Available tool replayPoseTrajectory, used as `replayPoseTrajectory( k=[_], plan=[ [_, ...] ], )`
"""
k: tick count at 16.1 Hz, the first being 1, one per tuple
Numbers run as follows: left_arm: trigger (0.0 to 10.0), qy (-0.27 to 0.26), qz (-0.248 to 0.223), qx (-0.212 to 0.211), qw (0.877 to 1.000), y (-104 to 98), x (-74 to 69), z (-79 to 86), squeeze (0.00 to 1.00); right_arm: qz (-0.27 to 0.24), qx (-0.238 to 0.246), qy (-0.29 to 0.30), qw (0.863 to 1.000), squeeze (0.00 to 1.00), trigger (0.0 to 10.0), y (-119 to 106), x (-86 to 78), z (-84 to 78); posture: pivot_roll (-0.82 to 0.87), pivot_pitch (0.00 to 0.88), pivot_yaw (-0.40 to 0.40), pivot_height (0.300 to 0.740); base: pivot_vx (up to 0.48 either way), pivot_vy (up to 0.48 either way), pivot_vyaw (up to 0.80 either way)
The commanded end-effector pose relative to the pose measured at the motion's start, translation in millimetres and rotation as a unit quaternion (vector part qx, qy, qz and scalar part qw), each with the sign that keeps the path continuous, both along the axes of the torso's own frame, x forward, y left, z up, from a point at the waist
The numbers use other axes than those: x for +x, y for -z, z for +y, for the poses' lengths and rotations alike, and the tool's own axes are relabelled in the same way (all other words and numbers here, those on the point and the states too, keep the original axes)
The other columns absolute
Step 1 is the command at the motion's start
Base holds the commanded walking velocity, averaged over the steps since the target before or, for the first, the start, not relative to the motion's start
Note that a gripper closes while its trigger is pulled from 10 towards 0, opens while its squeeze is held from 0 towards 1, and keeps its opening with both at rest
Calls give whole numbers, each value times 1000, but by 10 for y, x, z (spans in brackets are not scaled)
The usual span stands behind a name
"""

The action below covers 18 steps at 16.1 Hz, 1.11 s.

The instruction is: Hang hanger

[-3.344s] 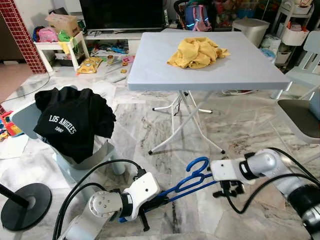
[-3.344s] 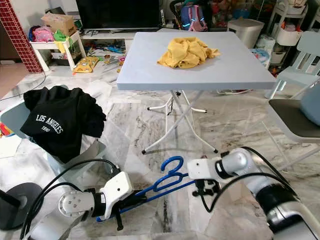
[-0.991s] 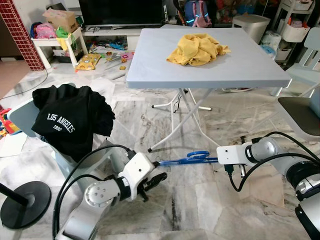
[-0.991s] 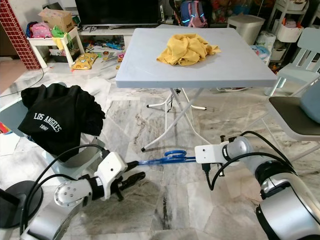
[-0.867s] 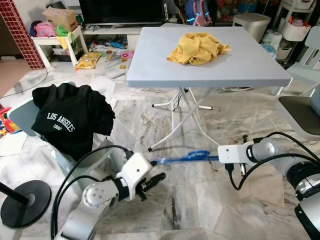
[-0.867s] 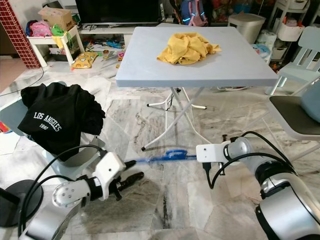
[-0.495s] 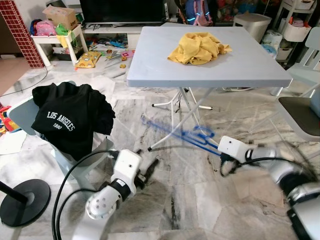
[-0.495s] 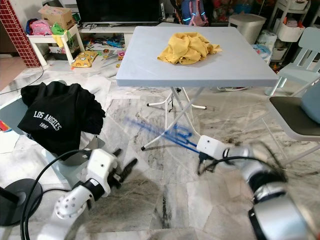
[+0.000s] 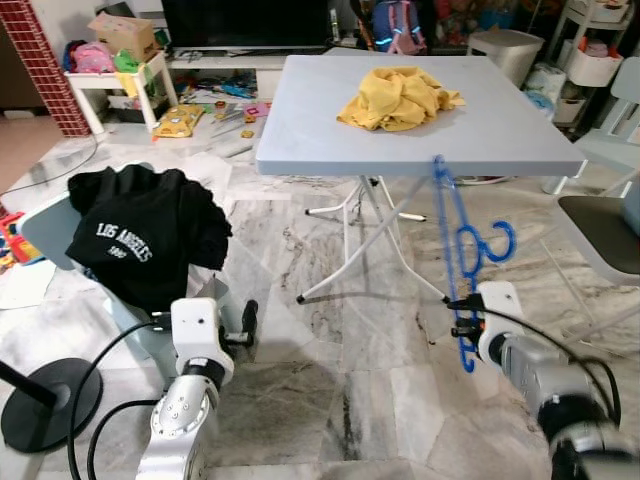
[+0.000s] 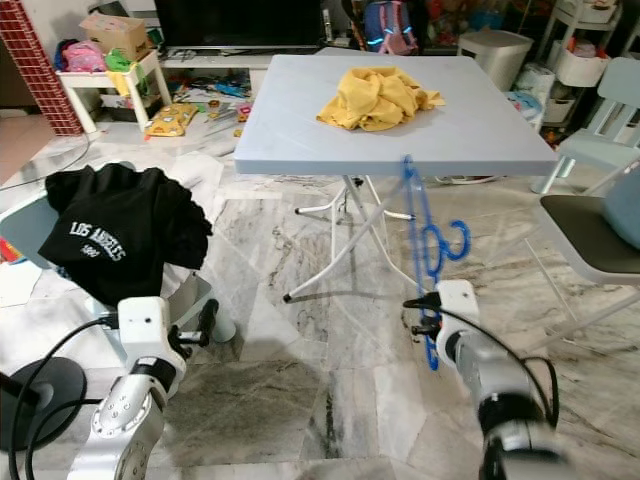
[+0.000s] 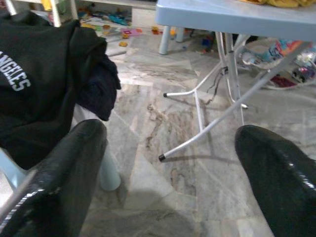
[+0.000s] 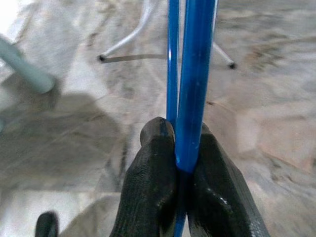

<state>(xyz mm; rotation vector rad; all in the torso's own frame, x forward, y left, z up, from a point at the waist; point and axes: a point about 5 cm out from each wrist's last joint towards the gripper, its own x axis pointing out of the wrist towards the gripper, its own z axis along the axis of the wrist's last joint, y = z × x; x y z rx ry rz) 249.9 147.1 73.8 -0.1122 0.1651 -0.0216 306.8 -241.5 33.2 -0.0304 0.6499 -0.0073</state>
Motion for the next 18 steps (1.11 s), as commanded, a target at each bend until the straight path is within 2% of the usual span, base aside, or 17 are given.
replayPoseTrajectory(
  k=[1, 2, 4, 5, 6, 7, 9, 10, 12, 17, 18],
  plan=[
    [10000, -4, 8, -6, 1000, 14, 20, -9, 1000, -20, -6, 39, 999, 0, 10000, -85, 28, -41, -83, 0, 13, 740, 0, 0, 0],
    [10000, -4, 8, -10, 1000, 15, 25, -31, 1000, -31, -30, 54, 998, 0, 10000, -102, 15, -54, -82, 0, 13, 740, 0, 0, 0],
    [10000, 2, 8, -16, 1000, 10, 25, -80, 1000, -55, -9, 71, 996, 0, 10000, -143, -25, 6, -83, 0, 14, 740, 0, 0, 0],
    [10000, 5, 8, -17, 1000, 9, 22, -90, 1000, -60, -31, 68, 995, 0, 10000, -157, -49, 30, -82, 0, 13, 740, 0, 0, 0],
    [10000, 14, 8, -25, 1000, 11, 21, -102, 196, -53, -46, 55, 996, 0, 10000, -155, -73, 86, -82, 0, 13, 740, 0, 0, 0],
    [10000, 18, 8, -27, 999, 11, 20, -105, 0, -57, -38, 58, 996, 0, 10000, -150, -99, 132, -83, 0, 15, 740, 0, 0, 0],
    [10000, 29, 6, -36, 999, -3, 26, -120, 0, -75, -20, 65, 995, 0, 10000, -180, -100, 176, -83, 0, 16, 740, 0, 0, 0],
    [10000, 37, 1, -40, 999, -25, 37, -137, 0, -64, -11, 68, 996, 0, 10000, -169, -124, 214, -85, 0, 19, 740, 0, 0, -506],
    [10000, 51, -3, -52, 997, -42, 43, -158, 0, -63, -14, 65, 996, 0, 10000, -186, -135, 228, -89, 0, 21, 740, 0, 0, -800],
    [10000, 62, -5, -68, 996, -62, 55, -187, 0, -59, -18, 70, 996, 0, 10000, -222, -142, 199, -92, 0, 20, 740, 267, 0, -800],
    [10000, 64, -5, -69, 996, -62, 53, -189, 0, -59, -18, 70, 996, 0, 10000, -225, -143, 203, -92, 0, 19, 740, 266, 0, 0]
  ],
)
